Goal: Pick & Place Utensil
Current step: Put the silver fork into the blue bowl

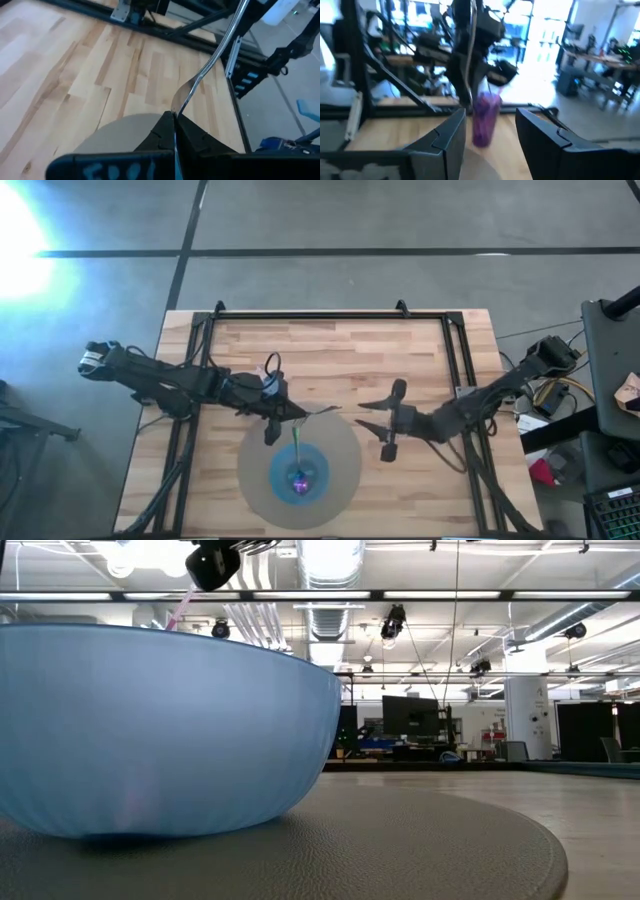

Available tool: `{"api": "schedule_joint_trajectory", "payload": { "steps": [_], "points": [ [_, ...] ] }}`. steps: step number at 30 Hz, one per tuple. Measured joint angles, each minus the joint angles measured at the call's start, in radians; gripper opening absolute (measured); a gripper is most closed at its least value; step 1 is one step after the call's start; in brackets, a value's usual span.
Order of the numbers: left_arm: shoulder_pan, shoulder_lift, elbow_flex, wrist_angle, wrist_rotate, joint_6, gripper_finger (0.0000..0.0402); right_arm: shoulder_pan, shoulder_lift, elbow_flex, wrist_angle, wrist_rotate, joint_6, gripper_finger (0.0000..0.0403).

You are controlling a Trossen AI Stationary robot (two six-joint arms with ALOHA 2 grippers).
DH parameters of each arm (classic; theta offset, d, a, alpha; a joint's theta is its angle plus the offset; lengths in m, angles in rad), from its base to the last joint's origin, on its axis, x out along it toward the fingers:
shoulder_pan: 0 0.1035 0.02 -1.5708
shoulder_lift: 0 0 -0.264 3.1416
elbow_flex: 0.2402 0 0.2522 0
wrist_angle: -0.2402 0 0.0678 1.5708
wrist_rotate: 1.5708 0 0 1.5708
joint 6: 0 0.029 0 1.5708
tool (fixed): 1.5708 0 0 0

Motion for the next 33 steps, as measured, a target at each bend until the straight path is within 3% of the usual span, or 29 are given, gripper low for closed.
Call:
{"api": "schedule_joint_trajectory", "payload": {
  "steps": [6, 15, 22, 33],
  "points": [
    [-0.001, 0.004, -0.052, 0.129, 0.010, 0.003, 0.0000, -0.038, 0.000, -0.012, 0.078, -0.132, -0.037, 0.0173],
    [-0.001, 0.012, -0.113, 0.231, 0.011, 0.016, 0.0000, -0.077, 0.010, -0.013, 0.126, -0.222, -0.039, 0.0173],
    [-0.001, 0.040, -0.129, 0.283, 0.010, 0.016, 0.0000, -0.080, 0.110, -0.008, 0.244, -0.225, -0.120, 0.0174],
    [-0.001, 0.089, -0.129, 0.317, 0.008, 0.010, 0.0000, -0.094, 0.212, 0.109, 0.247, -0.192, -0.158, 0.0179]
  ]
}}
